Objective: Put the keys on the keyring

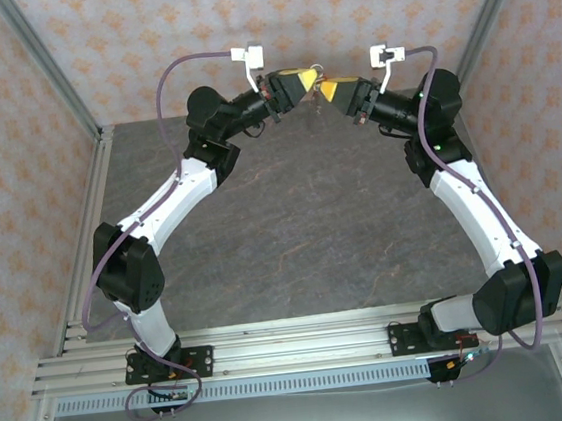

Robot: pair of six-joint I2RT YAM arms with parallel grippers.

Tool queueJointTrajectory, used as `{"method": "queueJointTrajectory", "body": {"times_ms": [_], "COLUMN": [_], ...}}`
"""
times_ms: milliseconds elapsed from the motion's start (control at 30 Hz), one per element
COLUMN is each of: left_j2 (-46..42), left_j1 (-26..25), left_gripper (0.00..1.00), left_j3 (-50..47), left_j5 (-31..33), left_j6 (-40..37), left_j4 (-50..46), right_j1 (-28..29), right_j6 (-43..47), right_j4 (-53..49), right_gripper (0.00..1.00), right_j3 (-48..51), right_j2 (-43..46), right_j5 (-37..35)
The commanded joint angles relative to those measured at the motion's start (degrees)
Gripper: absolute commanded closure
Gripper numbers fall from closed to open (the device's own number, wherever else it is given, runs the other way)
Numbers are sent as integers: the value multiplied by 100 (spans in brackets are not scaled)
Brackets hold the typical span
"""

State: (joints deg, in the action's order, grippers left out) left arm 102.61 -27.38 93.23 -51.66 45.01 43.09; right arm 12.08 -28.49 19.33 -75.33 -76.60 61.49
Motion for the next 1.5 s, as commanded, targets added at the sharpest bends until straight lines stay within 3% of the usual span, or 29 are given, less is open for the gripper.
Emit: {"method": "queueJointTrajectory", "body": {"times_ms": [0, 533, 867, 1233, 1467], "left_j2": [49, 31, -4, -41, -13], "left_j1": [-57, -57, -45, -57, -57], "left_gripper": [100, 100, 100, 100, 100], "left_j3": [248, 214, 187, 108, 108], "left_j5": [-108, 41, 81, 93, 112], "left_j6": [42, 51, 29, 42, 51], "left_j4": [219, 279, 270, 279, 251], "right_j1": [39, 211, 229, 199, 456], "right_j6": [120, 319, 1069, 82, 737], "right_j4": [191, -162, -1060, 82, -836], "right_gripper": [97, 100, 100, 100, 98], "right_j3": [-173, -15, 96, 397, 124], "right_j2": [33, 58, 207, 44, 82], "right_j5": [214, 279, 83, -31, -115]}}
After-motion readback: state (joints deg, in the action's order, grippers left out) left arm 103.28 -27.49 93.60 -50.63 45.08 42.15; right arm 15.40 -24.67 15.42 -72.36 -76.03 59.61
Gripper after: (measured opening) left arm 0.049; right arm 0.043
